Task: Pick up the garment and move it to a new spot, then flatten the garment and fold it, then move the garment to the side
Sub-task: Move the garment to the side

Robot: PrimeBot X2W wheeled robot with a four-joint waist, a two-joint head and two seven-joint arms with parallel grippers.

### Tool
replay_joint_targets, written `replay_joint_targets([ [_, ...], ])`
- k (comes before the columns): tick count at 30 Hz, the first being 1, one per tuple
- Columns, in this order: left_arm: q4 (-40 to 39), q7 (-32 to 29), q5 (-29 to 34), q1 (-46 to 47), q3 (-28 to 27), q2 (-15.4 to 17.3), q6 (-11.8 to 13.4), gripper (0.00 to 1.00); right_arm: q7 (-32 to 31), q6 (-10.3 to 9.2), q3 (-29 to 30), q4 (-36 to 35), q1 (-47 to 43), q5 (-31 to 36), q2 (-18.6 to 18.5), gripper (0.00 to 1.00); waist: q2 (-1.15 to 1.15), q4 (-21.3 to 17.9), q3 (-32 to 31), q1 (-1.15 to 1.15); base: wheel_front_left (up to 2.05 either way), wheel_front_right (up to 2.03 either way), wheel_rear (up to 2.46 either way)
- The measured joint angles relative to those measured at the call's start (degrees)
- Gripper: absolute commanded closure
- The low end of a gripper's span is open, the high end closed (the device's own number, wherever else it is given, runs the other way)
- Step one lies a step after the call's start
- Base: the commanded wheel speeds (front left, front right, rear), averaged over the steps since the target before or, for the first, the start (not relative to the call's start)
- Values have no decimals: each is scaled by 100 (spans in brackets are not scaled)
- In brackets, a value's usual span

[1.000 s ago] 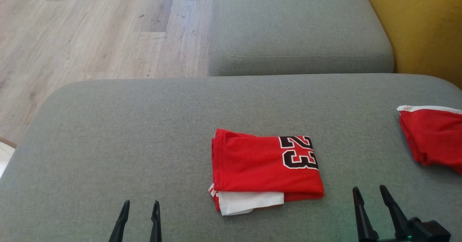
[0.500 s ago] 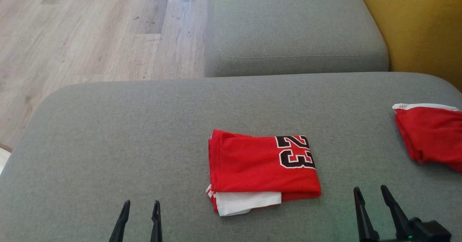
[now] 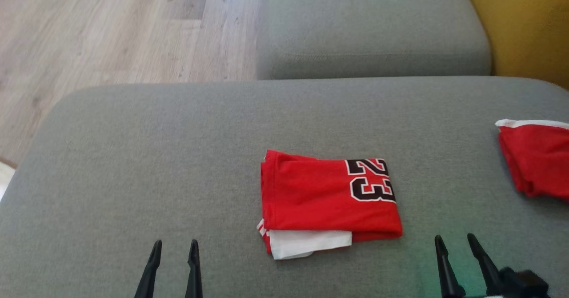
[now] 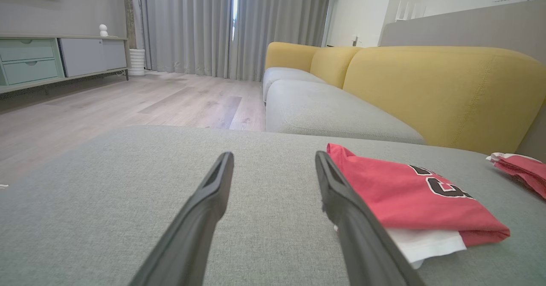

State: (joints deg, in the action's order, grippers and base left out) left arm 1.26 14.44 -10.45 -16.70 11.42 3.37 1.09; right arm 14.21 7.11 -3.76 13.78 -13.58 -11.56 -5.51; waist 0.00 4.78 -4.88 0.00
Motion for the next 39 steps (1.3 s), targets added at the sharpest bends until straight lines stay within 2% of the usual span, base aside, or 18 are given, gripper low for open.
replay_joint_targets([
  [5, -86, 0, 15, 76, 154, 0, -9, 0, 0, 0, -82, 531, 469, -220, -156, 0, 0, 118, 169, 0, 0, 0, 0],
  [8, -83, 1, 18, 167, 223, -1, -10, 0, -64, 0, -187, 836, 781, -576, -261, 0, 0, 202, 261, 0, 0, 0, 0],
  [12, -85, 1, 19, 276, 275, 0, -10, 0, -437, 0, -372, 1021, 1050, -1001, -431, 0, 0, 281, 353, 0, 0, 0, 0],
  [15, -74, 0, 62, 363, 338, -1, -9, 0, -1080, 0, -606, 1150, 1380, -1471, -734, 0, 0, 359, 478, 1, 0, 0, 0],
  [19, -53, 0, 144, 411, 370, -1, 32, 0, -1548, 0, -728, 1209, 1636, -1959, -902, 0, 0, 412, 629, 0, 0, 0, 0],
  [24, -56, 1, 144, 648, 521, -1, 101, 0, -1938, 0, -979, 1337, 2009, -2579, -935, 0, 0, 466, 831, 1, 0, 0, 0],
  [31, -48, 1, 143, 907, 675, -2, 186, 0, -2308, 0, -1385, 1802, 2607, -3028, -924, 0, 0, 550, 1088, 1, 0, 0, 0],
  [32, -44, 1, 138, 936, 694, -3, 191, 0, -2314, 0, -1438, 1827, 2695, -3100, -922, 29, 0, 559, 1118, 1, 0, 0, 0],
  [33, -44, 1, 125, 961, 706, -3, 191, 0, -2306, 0, -1483, 1839, 2773, -3156, -917, 100, 0, 566, 1142, 1, 0, 0, 0],
  [36, -52, 1, 126, 1005, 705, -3, 205, 0, -2201, 0, -1611, 1848, 2922, -3289, -924, 100, 0, 561, 1205, 0, 0, 0, 0],
  [39, -96, 1, 127, 1035, 693, -3, 253, 0, -2059, 0, -1699, 1772, 2963, -3289, -1089, 100, 0, 479, 1267, 0, 0, 0, 0],
])
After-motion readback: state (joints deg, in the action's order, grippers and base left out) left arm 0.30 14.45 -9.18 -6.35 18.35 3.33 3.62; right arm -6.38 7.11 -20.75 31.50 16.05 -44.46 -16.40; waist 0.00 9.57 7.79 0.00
